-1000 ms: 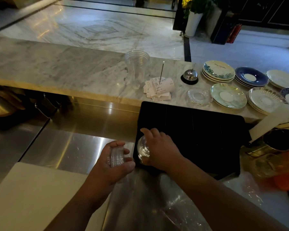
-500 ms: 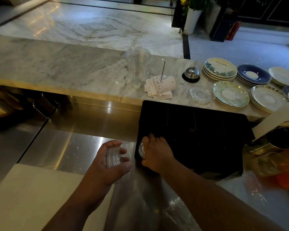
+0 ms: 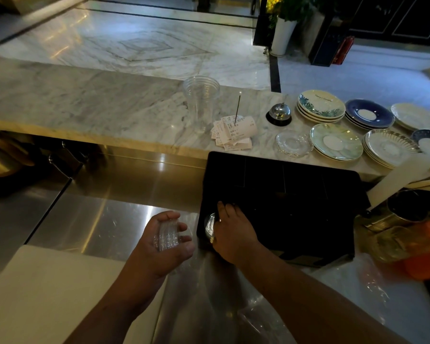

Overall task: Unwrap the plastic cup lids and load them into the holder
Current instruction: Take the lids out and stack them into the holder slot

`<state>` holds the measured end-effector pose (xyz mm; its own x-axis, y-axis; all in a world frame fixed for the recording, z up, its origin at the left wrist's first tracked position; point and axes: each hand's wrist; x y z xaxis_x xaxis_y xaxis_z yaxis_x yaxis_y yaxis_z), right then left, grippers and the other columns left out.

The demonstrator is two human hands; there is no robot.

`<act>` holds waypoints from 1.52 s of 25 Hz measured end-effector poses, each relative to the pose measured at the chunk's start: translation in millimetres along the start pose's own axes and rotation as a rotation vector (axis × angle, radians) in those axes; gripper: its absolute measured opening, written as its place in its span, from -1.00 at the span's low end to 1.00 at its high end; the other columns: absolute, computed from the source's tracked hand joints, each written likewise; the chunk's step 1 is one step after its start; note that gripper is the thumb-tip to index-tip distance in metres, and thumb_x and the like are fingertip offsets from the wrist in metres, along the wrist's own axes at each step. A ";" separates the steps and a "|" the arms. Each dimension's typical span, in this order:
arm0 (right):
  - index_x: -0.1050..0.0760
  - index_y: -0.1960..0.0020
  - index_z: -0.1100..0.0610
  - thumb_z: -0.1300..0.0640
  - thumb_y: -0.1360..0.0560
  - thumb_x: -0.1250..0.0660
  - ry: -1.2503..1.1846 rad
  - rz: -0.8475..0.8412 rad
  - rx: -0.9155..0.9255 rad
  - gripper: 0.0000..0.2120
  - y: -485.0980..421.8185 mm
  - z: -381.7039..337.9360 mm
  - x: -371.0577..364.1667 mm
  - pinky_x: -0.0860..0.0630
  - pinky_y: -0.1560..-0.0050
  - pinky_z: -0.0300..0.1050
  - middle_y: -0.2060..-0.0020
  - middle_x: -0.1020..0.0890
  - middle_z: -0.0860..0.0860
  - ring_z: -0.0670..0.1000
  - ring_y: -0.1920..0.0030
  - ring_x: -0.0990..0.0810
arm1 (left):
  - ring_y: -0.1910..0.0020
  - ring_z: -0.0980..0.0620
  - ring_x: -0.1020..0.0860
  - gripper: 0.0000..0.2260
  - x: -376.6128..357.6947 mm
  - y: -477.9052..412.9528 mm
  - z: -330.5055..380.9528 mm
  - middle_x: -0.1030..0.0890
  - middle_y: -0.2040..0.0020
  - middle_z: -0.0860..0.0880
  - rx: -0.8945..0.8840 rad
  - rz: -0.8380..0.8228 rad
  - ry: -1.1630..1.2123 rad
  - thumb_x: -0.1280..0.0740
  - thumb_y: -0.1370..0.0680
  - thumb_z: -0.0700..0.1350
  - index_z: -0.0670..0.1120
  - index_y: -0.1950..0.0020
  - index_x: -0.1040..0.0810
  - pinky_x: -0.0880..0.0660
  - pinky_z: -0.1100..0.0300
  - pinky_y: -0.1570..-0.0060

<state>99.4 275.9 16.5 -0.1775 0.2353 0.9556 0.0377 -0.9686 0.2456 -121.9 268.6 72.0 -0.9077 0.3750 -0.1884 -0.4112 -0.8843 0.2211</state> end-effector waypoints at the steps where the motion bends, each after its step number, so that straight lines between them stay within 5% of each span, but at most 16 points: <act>1: -0.34 -0.57 0.17 -0.18 -0.60 -0.23 0.012 -0.004 0.010 -0.35 1.7 1.0 0.7 0.08 -0.62 0.19 -0.66 -0.07 0.26 0.28 -0.63 -0.06 | -0.17 -0.18 -0.71 -0.40 -2.8 0.2 -0.8 -0.70 -0.16 -0.01 0.001 0.003 0.000 -0.65 -0.26 -0.02 0.16 -0.28 -0.59 -0.63 -0.34 -0.21; 6: -0.25 -0.61 0.17 -0.12 -0.63 -0.19 -0.125 0.009 0.040 -0.36 21.5 8.4 6.9 0.15 -0.65 0.13 -0.67 -0.11 0.16 0.19 -0.67 0.05 | -0.03 -0.06 -0.74 -0.42 -18.9 0.1 -3.0 -0.72 -0.11 0.05 -0.009 0.038 -0.019 -0.65 -0.27 0.04 0.18 -0.26 -0.59 -0.63 -0.37 -0.18; 9: -0.41 -0.52 0.08 -0.02 -0.59 -0.26 -0.525 0.153 -0.032 -0.48 46.4 12.6 24.4 -0.14 -0.61 0.05 -0.54 -0.41 0.06 0.13 -0.60 -0.22 | 0.06 0.04 -0.76 -0.47 -28.7 -0.5 -3.3 -0.72 -0.01 0.15 -0.001 0.083 0.002 -0.65 -0.23 0.09 0.25 -0.17 -0.61 -0.70 -0.22 -0.09; 12: -0.54 -0.29 -0.10 -0.06 -0.52 -0.29 -0.839 0.304 -0.093 -0.65 85.0 13.0 43.3 -0.54 -0.23 -0.08 -0.18 -0.61 -0.13 -0.09 -0.22 -0.53 | 0.08 0.08 -0.76 -0.48 -45.6 -0.6 -2.7 -0.73 0.08 0.21 0.001 0.112 0.034 -0.64 -0.20 0.12 0.29 -0.12 -0.60 -0.74 0.00 0.07; 15: -0.50 -0.15 -0.19 -0.13 -0.46 -0.30 -1.024 0.272 -0.043 -0.74 117.8 6.6 59.3 -0.62 0.00 -0.15 0.00 -0.54 -0.27 -0.21 -0.03 -0.55 | 0.02 -0.01 -0.77 -0.43 -66.3 -1.5 -1.2 -0.76 0.06 0.16 0.018 0.113 0.052 -0.64 -0.20 0.10 0.21 -0.18 -0.57 -0.71 0.12 0.17; 25: -0.48 -0.15 -0.21 -0.08 -0.41 -0.44 -1.330 0.252 -0.074 -0.67 143.1 11.5 67.0 -0.71 0.06 0.00 -0.02 -0.67 -0.14 -0.12 0.01 -0.70 | -0.05 -0.07 -0.77 -0.47 -106.1 -3.1 1.9 -0.73 -0.14 -0.08 0.063 0.113 -0.022 -0.62 -0.27 0.30 0.37 -0.15 -0.49 -0.73 0.04 0.06; 30: -0.44 -0.12 -0.39 -0.19 -0.41 -0.46 -1.410 0.262 -0.134 -0.67 141.3 3.3 65.8 -0.72 0.11 -0.06 0.00 -0.69 -0.19 -0.13 0.08 -0.72 | 0.08 -0.05 -0.74 -0.55 -113.2 -5.9 3.8 -0.67 -0.18 -0.20 0.045 0.189 -0.148 -0.35 -0.59 0.25 0.05 -0.38 -0.44 -0.66 0.22 0.27; 33: -0.47 -0.10 -0.34 -0.22 -0.43 -0.34 -1.455 0.304 -0.215 -0.76 138.3 8.8 69.1 -0.72 0.16 0.00 0.04 -0.68 -0.19 -0.08 0.13 -0.71 | -0.06 0.07 -0.74 -0.46 -105.4 5.8 3.2 -0.70 -0.19 -0.03 0.042 0.105 -0.164 -0.07 -0.60 0.47 0.21 -0.43 -0.43 -0.70 0.23 0.16; 36: -0.56 -0.13 -0.19 0.09 -0.57 -0.29 -1.641 0.285 -0.294 -0.78 134.9 20.5 68.2 -0.73 0.12 0.14 0.04 -0.71 -0.02 0.09 0.07 -0.74 | -0.11 0.01 -0.75 -0.75 -102.3 9.9 0.9 -0.73 -0.20 0.01 0.034 0.103 -0.098 -0.17 -0.70 0.24 0.29 -0.32 -0.54 -0.74 -0.06 -0.05; 38: -0.57 -0.19 -0.05 0.19 -0.65 -0.24 -1.671 0.246 -0.293 -0.77 134.0 19.3 69.1 -0.74 0.16 0.02 0.03 -0.72 0.06 0.11 0.07 -0.74 | -0.07 0.04 -0.75 -0.85 -104.1 9.8 -1.3 -0.73 -0.16 0.03 0.013 0.183 -0.146 -0.24 -0.72 0.12 0.32 -0.19 -0.57 -0.74 0.01 -0.01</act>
<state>111.1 163.9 118.5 0.9531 -0.2734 0.1299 -0.2968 -0.9283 0.2242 -31.3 220.5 92.6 -0.9693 0.2458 -0.0038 -0.2389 -0.9380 0.2511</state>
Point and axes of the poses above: each hand's wrist, its own y-axis away from the middle knuckle, its own x-axis out of the back of the hand, z = x × y
